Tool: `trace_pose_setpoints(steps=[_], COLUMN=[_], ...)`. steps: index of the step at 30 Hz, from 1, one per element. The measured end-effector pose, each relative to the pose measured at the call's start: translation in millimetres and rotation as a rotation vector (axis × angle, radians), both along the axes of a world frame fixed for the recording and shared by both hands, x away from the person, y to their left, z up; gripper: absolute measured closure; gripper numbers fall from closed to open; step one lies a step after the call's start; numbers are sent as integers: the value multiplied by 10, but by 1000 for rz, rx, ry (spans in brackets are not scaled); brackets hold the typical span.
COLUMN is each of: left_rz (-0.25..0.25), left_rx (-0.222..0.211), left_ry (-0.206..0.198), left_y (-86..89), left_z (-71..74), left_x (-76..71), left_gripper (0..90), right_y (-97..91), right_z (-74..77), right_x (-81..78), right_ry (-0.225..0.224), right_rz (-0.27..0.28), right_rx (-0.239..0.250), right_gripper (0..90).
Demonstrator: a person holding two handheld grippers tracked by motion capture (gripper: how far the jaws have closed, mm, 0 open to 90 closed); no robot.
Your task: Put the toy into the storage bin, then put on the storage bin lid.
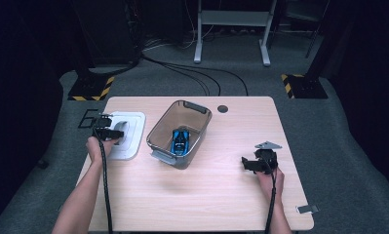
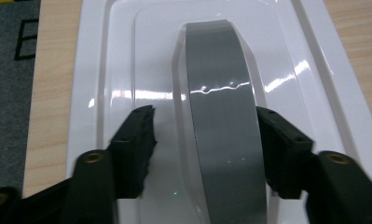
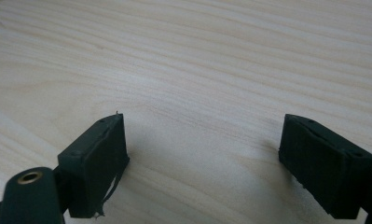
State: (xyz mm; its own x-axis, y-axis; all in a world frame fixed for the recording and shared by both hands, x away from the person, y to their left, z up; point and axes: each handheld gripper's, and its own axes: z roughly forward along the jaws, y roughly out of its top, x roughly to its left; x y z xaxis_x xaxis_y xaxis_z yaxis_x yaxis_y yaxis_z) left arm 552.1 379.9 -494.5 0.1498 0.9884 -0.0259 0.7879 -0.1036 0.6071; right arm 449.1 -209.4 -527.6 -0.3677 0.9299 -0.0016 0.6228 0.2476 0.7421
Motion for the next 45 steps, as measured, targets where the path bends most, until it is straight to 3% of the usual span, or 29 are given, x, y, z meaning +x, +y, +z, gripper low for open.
trace_pose_setpoints(steps=[3, 10, 19, 29, 32, 45], left_rz=[-11, -10, -35, -86, -107, -182], left_rx=[5, -22, -38, -45, -18, -49], left_ry=[-16, -35, -65, -119, -134, -192], left_y=[-28, -8, 26, 8, -12, -77], left_z=[5, 3, 127, 486, 613, 1223], left_x=[-10, -56, -138, -244, -279, -419], left_gripper=[618, 663, 665, 666, 665, 665], right_y=[2, 0, 0, 2, 2, 2], right_z=[1, 0, 0, 1, 1, 1], right_x=[-2, 0, 0, -2, -1, -2], right_ry=[1, 0, 0, 1, 1, 1], right_rz=[-1, 0, 0, -2, -2, -1], right_rx=[0, 0, 0, 1, 1, 1], right_gripper=[142, 142, 142, 142, 142, 142])
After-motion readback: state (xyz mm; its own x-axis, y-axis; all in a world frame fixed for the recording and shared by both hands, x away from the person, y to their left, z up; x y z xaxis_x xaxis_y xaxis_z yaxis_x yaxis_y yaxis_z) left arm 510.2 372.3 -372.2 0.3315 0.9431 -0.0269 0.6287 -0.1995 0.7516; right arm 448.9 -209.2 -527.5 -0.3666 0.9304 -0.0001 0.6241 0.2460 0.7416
